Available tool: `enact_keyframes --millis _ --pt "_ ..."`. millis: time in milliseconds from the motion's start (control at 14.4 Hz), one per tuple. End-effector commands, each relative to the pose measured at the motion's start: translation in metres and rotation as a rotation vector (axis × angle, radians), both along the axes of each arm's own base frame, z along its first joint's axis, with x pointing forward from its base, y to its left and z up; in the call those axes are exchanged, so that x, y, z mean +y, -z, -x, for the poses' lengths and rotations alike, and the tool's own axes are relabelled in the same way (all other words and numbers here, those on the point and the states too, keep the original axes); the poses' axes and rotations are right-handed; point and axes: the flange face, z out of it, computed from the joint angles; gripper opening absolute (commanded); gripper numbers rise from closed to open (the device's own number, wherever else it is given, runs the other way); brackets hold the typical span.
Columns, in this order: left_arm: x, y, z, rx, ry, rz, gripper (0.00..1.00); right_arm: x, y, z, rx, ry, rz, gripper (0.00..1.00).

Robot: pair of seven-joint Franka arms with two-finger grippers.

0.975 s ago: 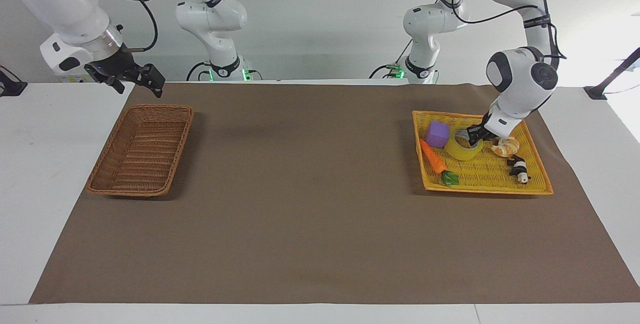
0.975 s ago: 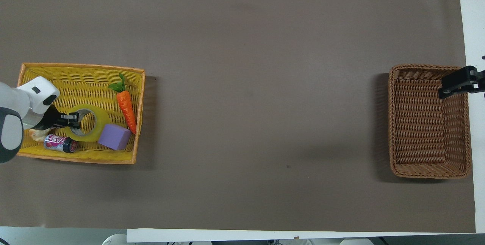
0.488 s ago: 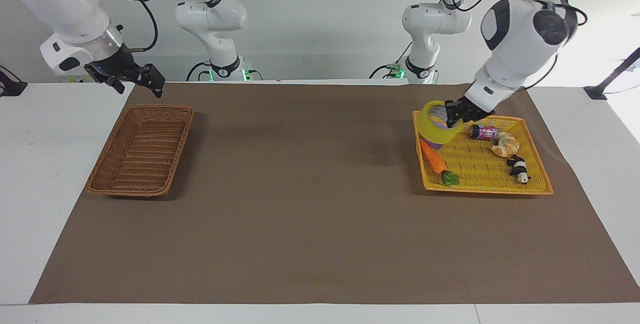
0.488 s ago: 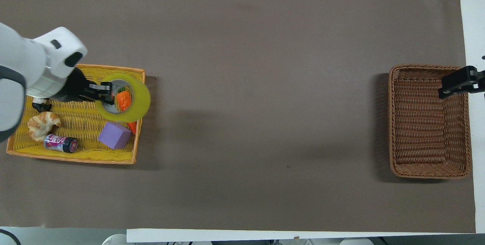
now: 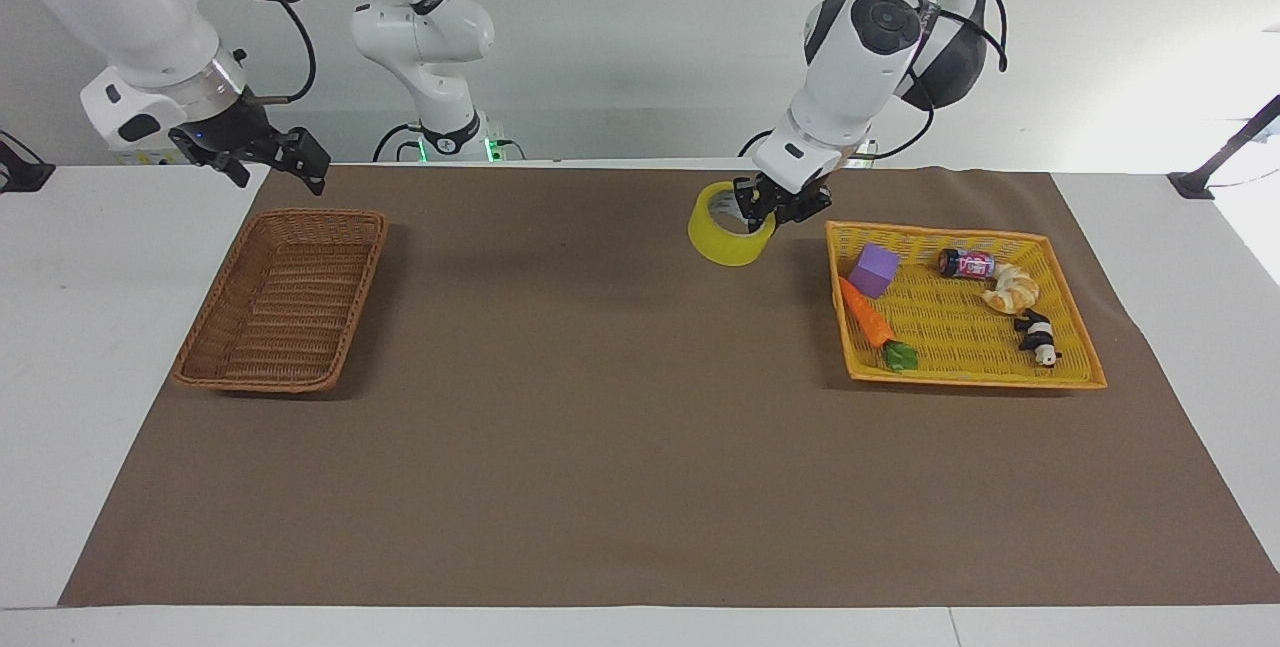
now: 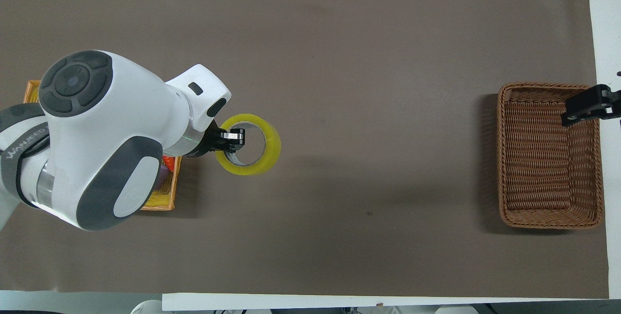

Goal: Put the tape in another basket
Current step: 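Lift the tape roll with the left gripper toward the table center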

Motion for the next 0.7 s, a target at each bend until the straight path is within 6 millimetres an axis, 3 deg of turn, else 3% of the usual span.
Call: enact_keyframes --millis 0,209,418,557,627 --pt "0.002 -0.005 -0.001 -0.003 -0.043 0.041 0.02 -0.009 -0.001 0.007 -0.003 -0.001 -0.001 0.99" --pt "-0.004 -0.008 -0.003 0.0 -0.097 0.098 0.04 0.006 0.001 0.005 -0.007 -0.158 -0.087 0.99" --pt "-0.008 -0.011 -0.004 0.031 -0.185 0.159 0.04 0.034 0.007 -0.005 -0.122 -0.179 -0.362 0.99" --pt "-0.008 -0.011 -0.005 0.051 -0.203 0.186 0.04 0.059 0.021 -0.006 -0.137 -0.129 -0.54 0.99" --pt "-0.008 -0.011 -0.004 0.051 -0.203 0.186 0.03 0.073 0.043 -0.004 -0.105 -0.062 -0.703 0.99"
